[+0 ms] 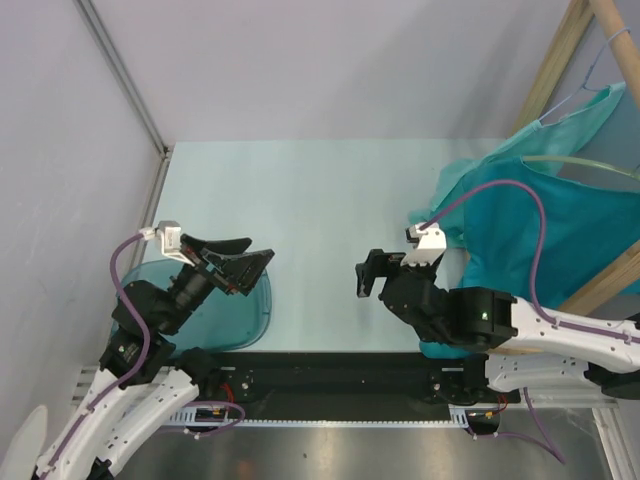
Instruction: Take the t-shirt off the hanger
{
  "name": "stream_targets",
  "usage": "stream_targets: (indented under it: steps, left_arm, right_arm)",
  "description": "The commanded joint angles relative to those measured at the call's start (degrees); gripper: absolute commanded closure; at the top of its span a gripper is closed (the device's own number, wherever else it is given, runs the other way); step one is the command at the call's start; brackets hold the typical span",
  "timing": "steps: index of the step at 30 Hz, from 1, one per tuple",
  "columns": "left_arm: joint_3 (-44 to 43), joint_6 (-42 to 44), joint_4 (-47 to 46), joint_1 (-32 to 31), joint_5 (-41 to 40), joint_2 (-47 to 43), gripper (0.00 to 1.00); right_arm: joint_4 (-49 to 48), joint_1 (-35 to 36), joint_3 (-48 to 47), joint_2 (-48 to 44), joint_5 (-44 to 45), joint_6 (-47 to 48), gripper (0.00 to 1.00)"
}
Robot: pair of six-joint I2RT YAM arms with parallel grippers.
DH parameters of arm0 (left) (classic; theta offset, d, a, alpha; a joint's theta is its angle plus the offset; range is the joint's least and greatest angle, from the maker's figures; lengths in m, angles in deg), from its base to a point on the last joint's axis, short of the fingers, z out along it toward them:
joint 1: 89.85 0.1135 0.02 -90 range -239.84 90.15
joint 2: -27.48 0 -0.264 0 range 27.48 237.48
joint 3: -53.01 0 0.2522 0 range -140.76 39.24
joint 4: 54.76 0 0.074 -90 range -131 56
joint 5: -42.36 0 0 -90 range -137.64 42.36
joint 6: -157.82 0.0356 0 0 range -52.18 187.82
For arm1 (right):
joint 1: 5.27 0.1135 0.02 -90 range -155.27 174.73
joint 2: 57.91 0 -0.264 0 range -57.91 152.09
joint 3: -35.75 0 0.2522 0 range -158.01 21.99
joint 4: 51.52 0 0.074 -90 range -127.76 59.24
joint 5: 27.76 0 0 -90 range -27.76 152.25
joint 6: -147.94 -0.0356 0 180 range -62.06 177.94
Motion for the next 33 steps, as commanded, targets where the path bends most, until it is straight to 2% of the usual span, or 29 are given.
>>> stream_targets:
  steps: [1,4,5,8,9,11,13,16,20,23,25,27,28,29,31,32,33]
  left_arm:
    - [-2.40,4.47,3.89,-0.13,9.24,1.22,0.00]
    - [-1.52,4.65,1.25,-0.13,13.02,1.92,0.00]
    - [-1.52,4.56,0.81,-0.13,13.82,2.53,0.00]
    - [-2.22,4.56,-0.16,-0.13,16.28,4.20,0.00]
    - [-2.39,4.56,-0.25,-0.13,16.81,4.56,0.00]
    - [-3.01,4.65,0.53,-0.13,17.43,5.43,0.00]
    - [-3.54,4.82,1.42,-0.13,17.52,5.96,0.00]
    - [-3.80,5.18,3.09,-0.13,17.34,6.14,0.00]
    - [-3.89,5.62,5.10,-0.13,17.78,5.79,0.00]
    - [-5.03,6.76,7.92,-0.13,17.69,6.05,0.00]
    - [-6.52,7.28,10.11,-0.22,18.04,6.41,0.00]
    - [-6.88,7.20,10.73,-0.13,18.83,6.41,0.00]
    - [-6.70,6.76,10.48,-0.13,19.44,6.23,0.00]
    - [-6.53,6.50,10.30,-0.13,19.97,6.14,0.00]
    - [-6.00,5.80,9.77,-0.13,20.51,6.05,0.00]
    - [-5.83,5.79,9.60,-0.13,20.68,6.05,0.00]
    - [-5.56,5.88,9.25,-0.13,20.68,6.23,0.00]
  right_arm:
    - [3.03,-1.28,-3.92,0.48,5.23,0.84,0.00]
    - [0.68,-2.42,-4.01,-0.66,2.69,1.62,0.00]
    - [-1.25,-2.86,-3.66,-1.88,0.67,5.37,0.00]
    - [-12.67,-4.62,-0.68,-6.09,-10.04,14.85,0.00]
    - [-19.66,-5.23,1.25,-7.07,-15.46,16.81,0.00]
    - [-22.88,-7.43,1.45,-7.17,-17.01,18.93,0.00]
    - [-21.76,-8.92,-1.26,-5.16,-13.17,18.59,0.00]
    - [-19.82,-9.02,-6.09,0.20,-2.71,19.29,0.00]
    - [-11.76,-9.19,-14.36,8.81,22.29,16.40,0.00]
    - [-11.12,-10.50,-18.84,12.60,32.43,16.65,0.00]
    - [-13.65,-11.65,-20.35,13.13,35.53,21.20,0.00]
    - [-29.86,-15.07,-18.34,12.61,36.77,32.07,0.00]
    - [-38.02,-16.13,-17.03,11.83,37.30,47.00,0.00]
    - [-54.63,-17.27,-15.19,11.64,37.48,54.38,0.00]
    - [-66.52,-20.96,-11.49,10.51,37.31,68.53,0.00]
    - [-71.10,-21.93,-10.95,10.24,36.35,70.34,0.00]
    - [-70.45,-23.16,-10.95,9.89,35.64,70.45,0.00]
